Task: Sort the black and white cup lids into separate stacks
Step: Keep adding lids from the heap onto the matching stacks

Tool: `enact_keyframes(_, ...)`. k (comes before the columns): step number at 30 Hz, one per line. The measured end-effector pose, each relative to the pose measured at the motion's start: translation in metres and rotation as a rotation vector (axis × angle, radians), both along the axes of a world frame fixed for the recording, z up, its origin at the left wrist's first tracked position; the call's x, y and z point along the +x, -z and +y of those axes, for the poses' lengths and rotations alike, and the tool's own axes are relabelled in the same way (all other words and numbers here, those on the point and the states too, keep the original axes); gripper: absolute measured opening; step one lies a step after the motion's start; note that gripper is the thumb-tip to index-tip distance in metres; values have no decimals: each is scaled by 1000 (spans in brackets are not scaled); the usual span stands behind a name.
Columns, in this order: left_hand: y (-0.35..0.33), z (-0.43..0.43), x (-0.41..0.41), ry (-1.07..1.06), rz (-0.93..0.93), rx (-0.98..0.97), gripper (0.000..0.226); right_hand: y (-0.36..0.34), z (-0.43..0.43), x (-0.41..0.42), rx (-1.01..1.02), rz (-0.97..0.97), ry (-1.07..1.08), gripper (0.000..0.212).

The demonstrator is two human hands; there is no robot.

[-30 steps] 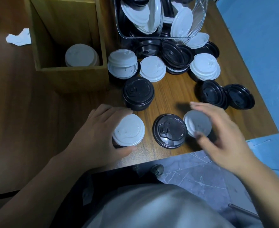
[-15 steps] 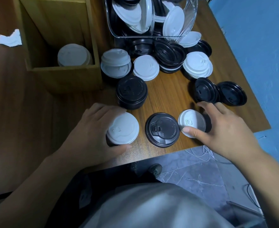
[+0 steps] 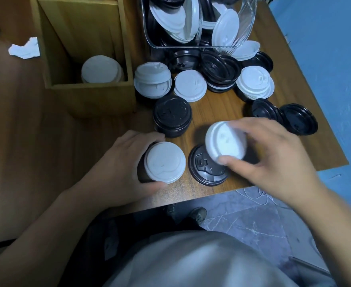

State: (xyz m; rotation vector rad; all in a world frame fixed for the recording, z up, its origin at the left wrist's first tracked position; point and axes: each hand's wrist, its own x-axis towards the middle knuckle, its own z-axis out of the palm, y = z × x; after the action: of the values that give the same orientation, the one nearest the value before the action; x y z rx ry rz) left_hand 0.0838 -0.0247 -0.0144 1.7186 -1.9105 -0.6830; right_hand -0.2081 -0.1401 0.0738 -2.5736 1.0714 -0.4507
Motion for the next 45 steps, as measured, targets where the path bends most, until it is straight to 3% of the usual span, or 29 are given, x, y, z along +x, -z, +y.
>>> enact_keyframes(4, -12, 3, -7, 19, -21, -118, 89, 6, 22, 51, 17, 81, -289, 61)
enact_keyframes(8, -9, 3, -5, 33, 5, -85, 96, 16, 22, 70, 0, 161, -430, 60)
enact_keyframes(22, -10, 3, -6, 31, 54, -62, 94, 16, 13, 83, 59, 251, -466, 54)
enact_keyframes(27, -15, 2, -5, 22, 66, -77, 82, 2, -32, 75, -66, -84, -225, 19)
enact_keyframes(30, -16, 2, -5, 24, 64, -83, 82, 14, -71, 78, -94, 63, -97, 34)
enact_keyframes(34, -16, 3, -5, 26, 65, -84, 84, 29, -83, 85, -102, 319, -133, 48)
enact_keyframes(40, -17, 2, -4, 25, 76, -85, 81, 25, -59, 59, -50, 326, -112, 44)
enact_keyframes(43, -16, 1, -4, 27, 71, -93, 81, 16, -64, 49, 62, 233, -160, 57)
enact_keyframes(45, -15, 1, -4, 29, 70, -94, 82, 11, -73, 49, 191, 299, -236, 71)
